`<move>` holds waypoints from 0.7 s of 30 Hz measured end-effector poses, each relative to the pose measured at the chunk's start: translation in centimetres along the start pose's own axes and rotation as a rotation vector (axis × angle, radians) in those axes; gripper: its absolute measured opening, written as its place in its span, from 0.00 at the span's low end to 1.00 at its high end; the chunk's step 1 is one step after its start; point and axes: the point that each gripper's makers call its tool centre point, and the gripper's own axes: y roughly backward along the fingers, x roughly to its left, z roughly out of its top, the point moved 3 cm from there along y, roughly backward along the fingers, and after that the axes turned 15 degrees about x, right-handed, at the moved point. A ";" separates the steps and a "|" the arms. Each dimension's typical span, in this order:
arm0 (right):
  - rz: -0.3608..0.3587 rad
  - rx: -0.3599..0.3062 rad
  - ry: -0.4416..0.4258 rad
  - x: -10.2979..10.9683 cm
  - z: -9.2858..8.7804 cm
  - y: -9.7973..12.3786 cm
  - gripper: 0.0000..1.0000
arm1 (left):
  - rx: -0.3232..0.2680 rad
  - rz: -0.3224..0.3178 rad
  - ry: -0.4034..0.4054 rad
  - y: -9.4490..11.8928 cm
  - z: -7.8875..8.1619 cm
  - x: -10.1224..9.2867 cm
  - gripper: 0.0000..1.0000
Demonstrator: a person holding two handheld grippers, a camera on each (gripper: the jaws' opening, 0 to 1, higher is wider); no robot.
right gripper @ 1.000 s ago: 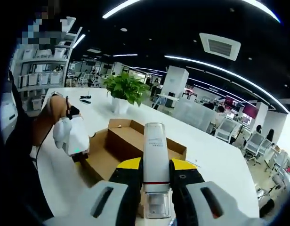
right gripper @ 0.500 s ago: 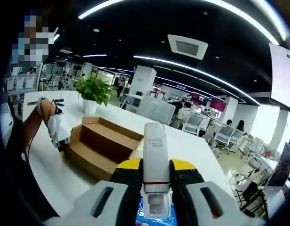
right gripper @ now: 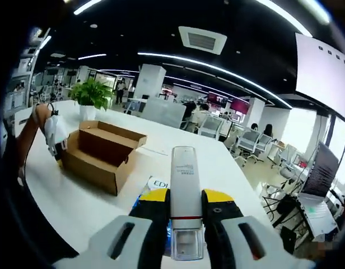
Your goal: Operate the shoe box by opening the lid, removing the specified soft item, and placing it in the target area until the item is outside and the box remains undamaged.
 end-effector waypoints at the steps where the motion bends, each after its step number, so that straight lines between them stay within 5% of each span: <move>1: -0.003 0.004 -0.005 -0.2 -0.5 -0.1 0.21 | 0.001 0.000 0.001 0.0 0.0 0.1 0.04; 10: 0.050 0.082 0.058 0.2 -4.3 -0.8 0.21 | 0.002 -0.002 0.003 0.0 0.1 0.6 0.04; 16: 0.151 0.148 0.291 2.4 -6.1 -1.1 0.21 | 0.011 0.005 0.003 0.0 0.1 0.7 0.04; 21: 0.216 0.190 0.392 2.9 -7.2 -1.4 0.22 | 0.011 0.008 0.005 0.0 0.2 0.7 0.04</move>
